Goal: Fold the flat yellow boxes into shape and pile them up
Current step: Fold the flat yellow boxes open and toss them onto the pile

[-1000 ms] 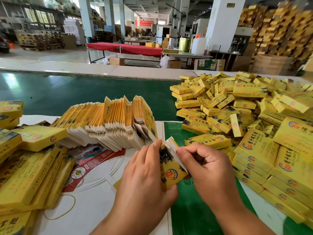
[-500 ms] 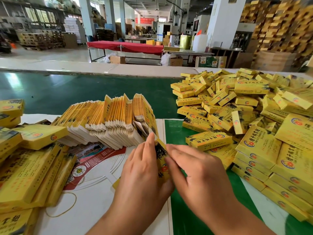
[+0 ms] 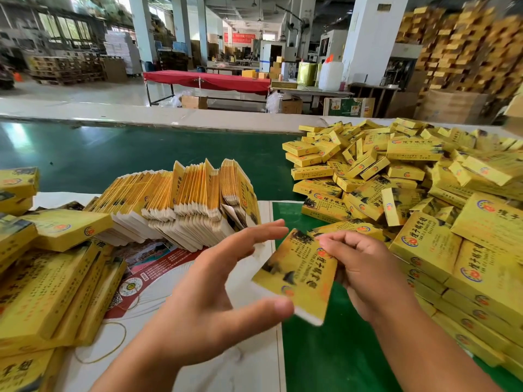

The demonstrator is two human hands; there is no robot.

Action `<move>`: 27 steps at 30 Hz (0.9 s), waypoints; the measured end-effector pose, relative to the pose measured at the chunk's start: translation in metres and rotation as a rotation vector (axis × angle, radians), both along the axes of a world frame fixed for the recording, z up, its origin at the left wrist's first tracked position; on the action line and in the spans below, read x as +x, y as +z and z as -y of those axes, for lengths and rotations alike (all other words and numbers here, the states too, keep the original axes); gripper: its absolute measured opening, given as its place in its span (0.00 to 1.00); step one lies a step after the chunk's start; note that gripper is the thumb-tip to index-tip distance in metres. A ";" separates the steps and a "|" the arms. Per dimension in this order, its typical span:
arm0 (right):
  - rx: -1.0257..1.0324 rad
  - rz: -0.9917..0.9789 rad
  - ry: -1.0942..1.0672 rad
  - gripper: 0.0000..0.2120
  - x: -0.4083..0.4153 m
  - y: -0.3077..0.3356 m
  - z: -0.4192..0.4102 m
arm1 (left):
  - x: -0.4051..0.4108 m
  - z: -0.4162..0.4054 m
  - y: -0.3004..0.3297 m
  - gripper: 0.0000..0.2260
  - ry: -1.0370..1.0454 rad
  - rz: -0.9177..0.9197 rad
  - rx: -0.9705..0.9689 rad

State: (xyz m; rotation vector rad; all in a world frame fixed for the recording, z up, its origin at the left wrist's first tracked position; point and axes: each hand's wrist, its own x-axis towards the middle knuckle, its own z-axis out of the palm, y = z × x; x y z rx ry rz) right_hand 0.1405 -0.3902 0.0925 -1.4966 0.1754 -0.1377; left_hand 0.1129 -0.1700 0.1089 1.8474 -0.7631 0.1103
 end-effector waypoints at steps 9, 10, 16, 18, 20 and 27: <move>-0.077 -0.205 0.246 0.12 -0.010 -0.009 -0.021 | 0.009 0.004 -0.003 0.10 0.203 0.119 -0.006; -0.227 -0.125 0.209 0.14 -0.010 -0.009 -0.020 | 0.011 0.002 -0.005 0.09 0.218 0.065 -0.032; -0.286 0.479 0.190 0.09 -0.014 -0.011 -0.013 | 0.022 0.007 -0.020 0.12 0.293 -0.070 -0.007; -0.371 0.553 0.169 0.13 -0.015 -0.016 -0.016 | 0.022 0.011 -0.027 0.18 0.332 -0.101 -0.048; -0.417 0.583 0.145 0.15 -0.014 -0.019 -0.019 | 0.021 0.015 -0.031 0.24 0.379 -0.106 -0.127; -0.336 0.477 0.190 0.31 -0.009 -0.021 -0.015 | 0.023 0.017 -0.031 0.18 0.223 -0.162 -0.431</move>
